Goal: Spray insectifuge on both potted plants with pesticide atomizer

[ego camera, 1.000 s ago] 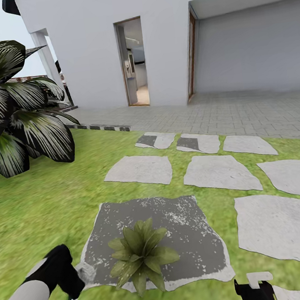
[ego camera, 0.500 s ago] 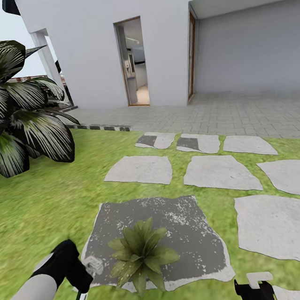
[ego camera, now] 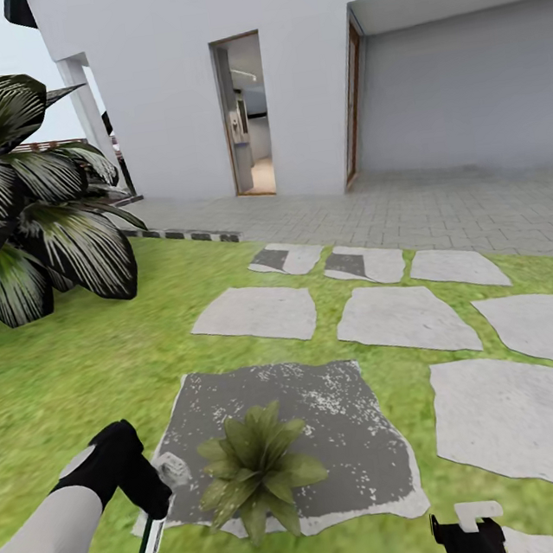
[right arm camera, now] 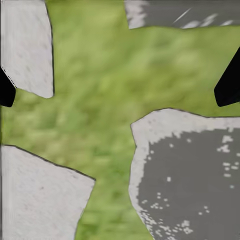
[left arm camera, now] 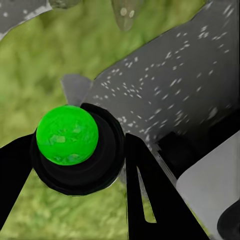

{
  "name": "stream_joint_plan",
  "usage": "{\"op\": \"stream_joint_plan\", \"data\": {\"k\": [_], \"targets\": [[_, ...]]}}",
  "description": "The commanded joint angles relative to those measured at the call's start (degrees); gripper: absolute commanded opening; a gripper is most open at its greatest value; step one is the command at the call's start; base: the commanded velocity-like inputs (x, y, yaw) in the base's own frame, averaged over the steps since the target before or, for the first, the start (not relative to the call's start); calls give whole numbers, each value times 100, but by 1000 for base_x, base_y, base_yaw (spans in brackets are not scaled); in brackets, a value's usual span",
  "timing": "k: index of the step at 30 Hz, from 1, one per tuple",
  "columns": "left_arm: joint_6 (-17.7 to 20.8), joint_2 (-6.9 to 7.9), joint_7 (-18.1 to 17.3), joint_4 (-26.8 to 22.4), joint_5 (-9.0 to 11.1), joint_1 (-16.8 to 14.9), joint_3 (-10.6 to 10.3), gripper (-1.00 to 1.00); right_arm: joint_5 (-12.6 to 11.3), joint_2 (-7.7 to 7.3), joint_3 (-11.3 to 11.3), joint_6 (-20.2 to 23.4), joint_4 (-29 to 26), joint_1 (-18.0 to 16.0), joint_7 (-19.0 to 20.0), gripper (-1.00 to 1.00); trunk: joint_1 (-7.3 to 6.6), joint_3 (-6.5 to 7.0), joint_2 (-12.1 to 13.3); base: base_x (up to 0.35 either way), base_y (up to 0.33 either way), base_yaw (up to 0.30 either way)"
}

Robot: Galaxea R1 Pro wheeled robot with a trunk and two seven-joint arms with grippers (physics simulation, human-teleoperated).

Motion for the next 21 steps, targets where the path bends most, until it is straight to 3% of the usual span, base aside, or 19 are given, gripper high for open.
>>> {"op": "stream_joint_plan", "data": {"k": [1, 16, 21], "targets": [[58, -4, -44, -10, -42, -4, 21, -100, 60, 1, -37, -17, 8, -4, -20, 100, -2, -5, -2, -73, -236, 49], [61, -14, 8, -11, -43, 1, 13, -100, 58, 11, -36, -17, 8, -4, -20, 100, -2, -5, -2, -163, -237, 254], [68, -13, 8, -10, -43, 1, 13, -100, 60, 11, -36, -17, 8, -4, -20, 100, -2, -5, -2, -19, -262, 276]]}}
